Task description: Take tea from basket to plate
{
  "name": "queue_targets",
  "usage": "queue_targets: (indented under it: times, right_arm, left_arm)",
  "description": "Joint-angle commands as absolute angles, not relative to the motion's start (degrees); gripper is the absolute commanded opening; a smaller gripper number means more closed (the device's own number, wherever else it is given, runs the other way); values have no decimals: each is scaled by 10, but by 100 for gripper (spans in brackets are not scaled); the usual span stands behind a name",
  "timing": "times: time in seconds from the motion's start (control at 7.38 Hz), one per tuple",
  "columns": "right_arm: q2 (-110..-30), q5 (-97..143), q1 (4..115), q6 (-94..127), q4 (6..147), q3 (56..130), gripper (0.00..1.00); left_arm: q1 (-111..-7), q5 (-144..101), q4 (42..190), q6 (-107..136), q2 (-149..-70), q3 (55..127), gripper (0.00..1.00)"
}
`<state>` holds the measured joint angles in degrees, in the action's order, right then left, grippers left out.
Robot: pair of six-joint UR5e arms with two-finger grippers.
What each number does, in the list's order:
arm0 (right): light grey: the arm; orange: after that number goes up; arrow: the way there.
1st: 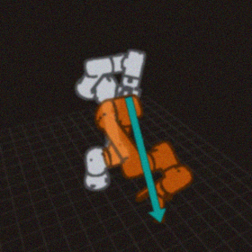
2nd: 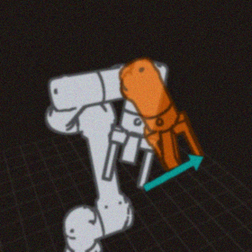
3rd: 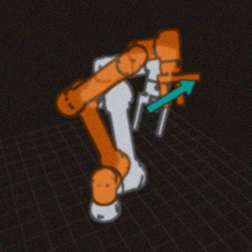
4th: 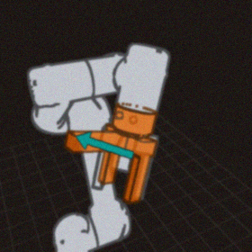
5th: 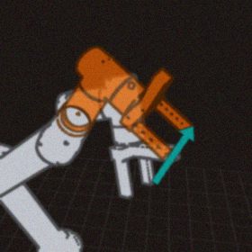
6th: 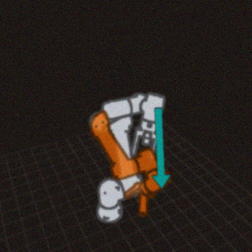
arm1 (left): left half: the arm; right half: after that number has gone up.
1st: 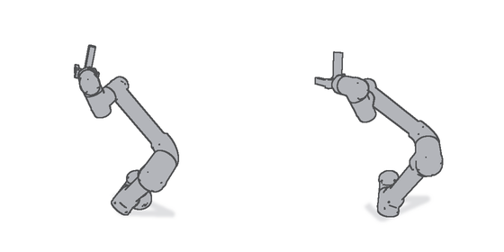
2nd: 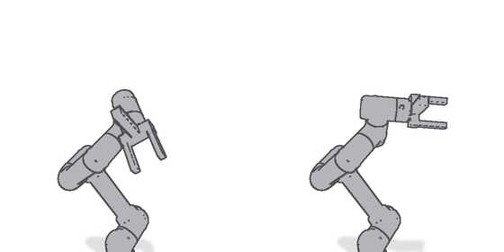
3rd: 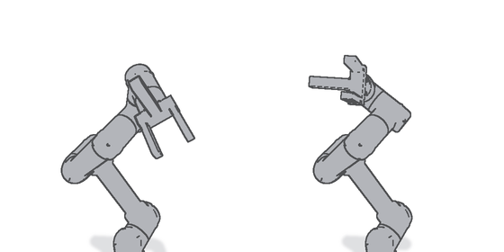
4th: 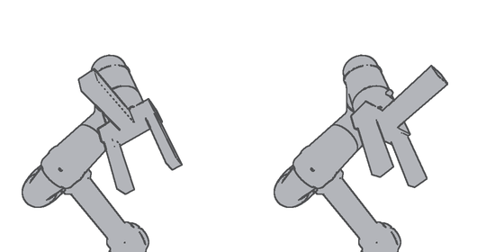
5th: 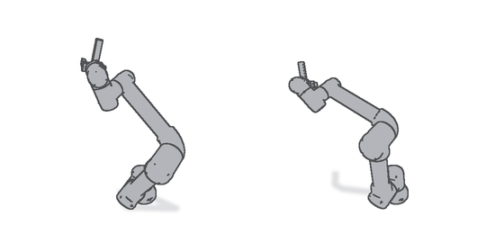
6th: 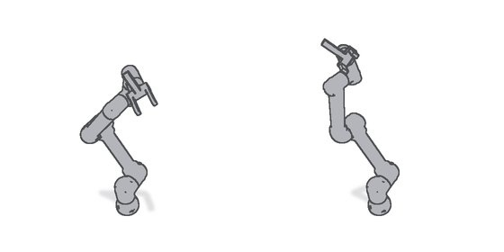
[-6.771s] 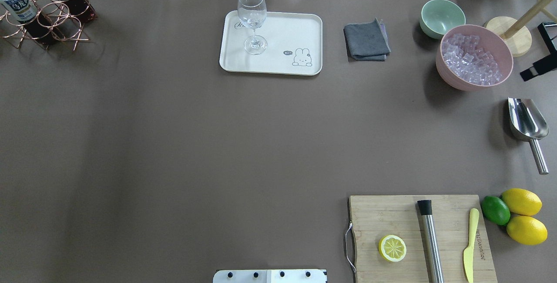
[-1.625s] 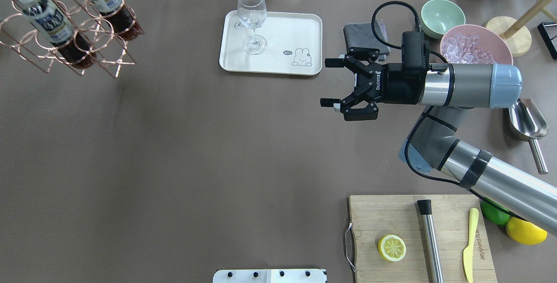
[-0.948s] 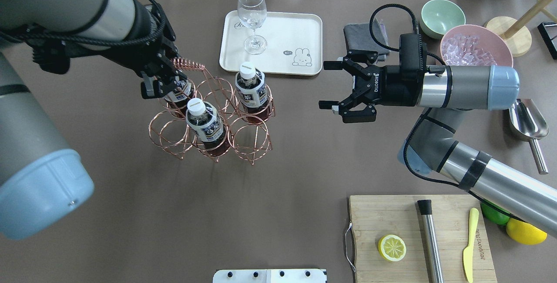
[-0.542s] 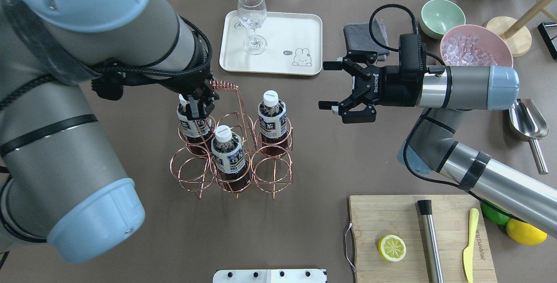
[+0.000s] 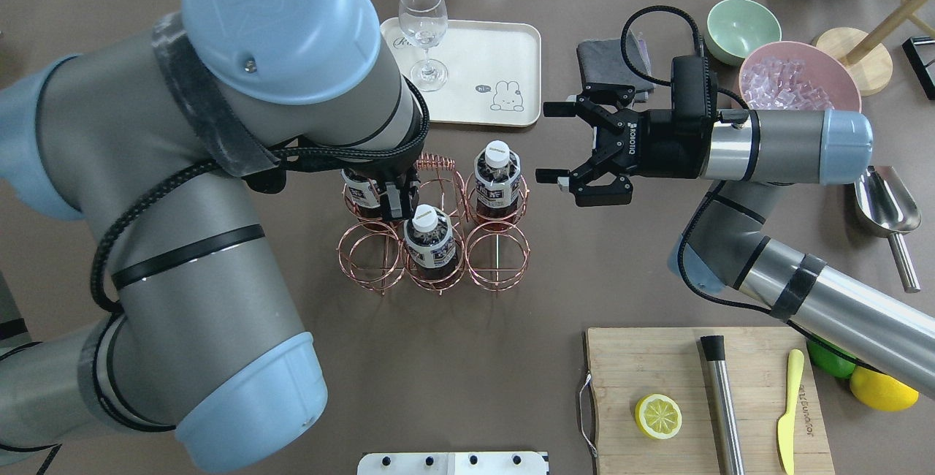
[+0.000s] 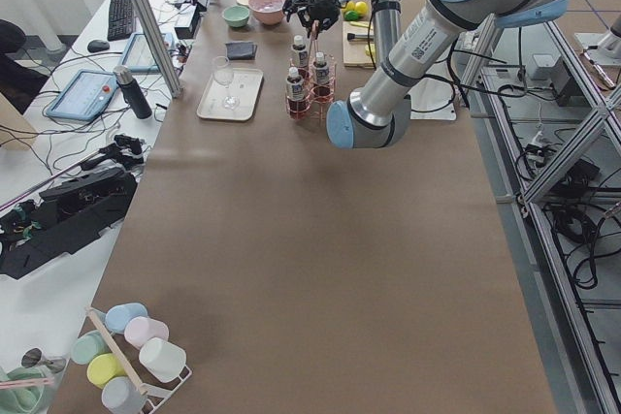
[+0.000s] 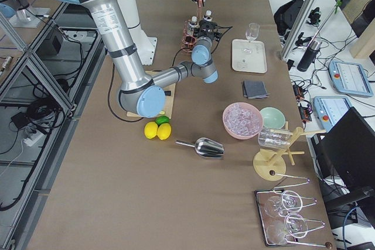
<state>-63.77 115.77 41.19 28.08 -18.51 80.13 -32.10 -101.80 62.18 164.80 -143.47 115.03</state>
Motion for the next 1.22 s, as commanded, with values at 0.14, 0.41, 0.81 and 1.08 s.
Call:
queue_targets:
  times: [0.14, 0.41, 0.81, 1.08]
  right_arm:
    - [-641, 1164, 385, 275, -187, 809, 100]
    - [-642, 1164, 385, 274, -191, 811, 100]
    - [-644, 1158, 381, 218, -186, 799, 100]
    - [-640, 1151, 370, 203, -186, 775, 100]
  left_arm:
    - [-296, -992, 642, 1658, -1448, 1111, 0]
    - [-297, -994, 642, 1660, -1448, 1118, 0]
    - [-297, -994, 642, 1660, -1448, 1119, 0]
    - [-298, -995, 642, 1660, -1448, 1122, 0]
